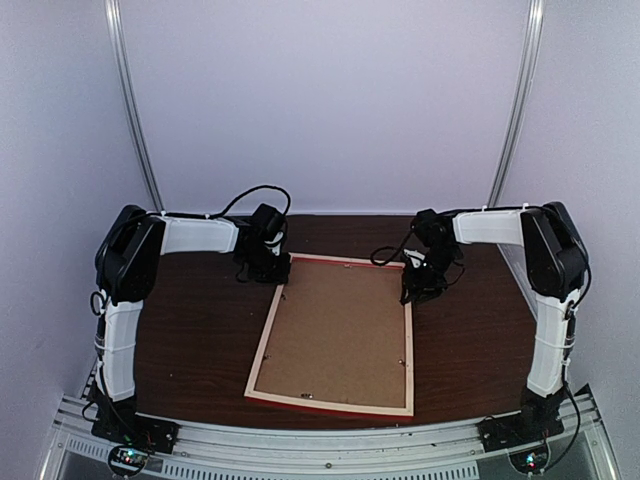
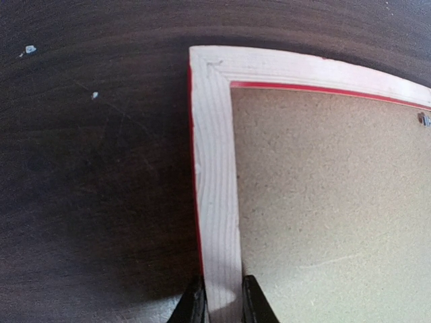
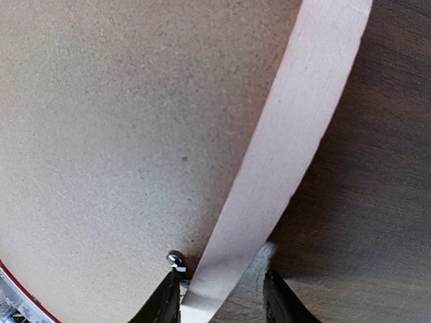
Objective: Put the photo into the frame
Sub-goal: Press the fastener onto the backboard.
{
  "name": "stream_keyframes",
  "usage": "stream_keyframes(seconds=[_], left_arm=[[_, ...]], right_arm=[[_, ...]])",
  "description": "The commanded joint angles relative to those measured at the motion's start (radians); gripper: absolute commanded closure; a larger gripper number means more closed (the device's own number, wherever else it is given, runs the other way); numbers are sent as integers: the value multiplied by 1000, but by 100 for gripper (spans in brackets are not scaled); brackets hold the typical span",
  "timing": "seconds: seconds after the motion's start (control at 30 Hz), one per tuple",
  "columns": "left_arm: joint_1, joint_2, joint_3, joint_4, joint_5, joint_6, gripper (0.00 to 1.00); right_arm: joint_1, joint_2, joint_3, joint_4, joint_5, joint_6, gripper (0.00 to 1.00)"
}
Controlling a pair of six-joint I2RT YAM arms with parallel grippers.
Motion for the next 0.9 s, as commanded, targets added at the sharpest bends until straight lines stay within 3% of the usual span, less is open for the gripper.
stream_keyframes(seconds=[0.0, 0.2, 0.33, 0.6, 0.87], left_arm=[[-3, 7, -27, -20, -1, 32, 83], [-3, 6, -28, -20, 0, 32, 83], [-4, 3, -29, -20, -1, 32, 83], [-3, 3, -30, -18, -1, 32, 83], [-3, 1, -30, -17, -1, 31, 83]], right_arm=[[9, 20, 1, -11, 99, -29, 60], [7, 6, 0, 23, 85, -35, 67], [-7, 10, 7, 52, -17, -39, 67], [-17, 16, 14, 61, -109, -62, 61], [2, 11, -7, 33, -52, -93, 55]])
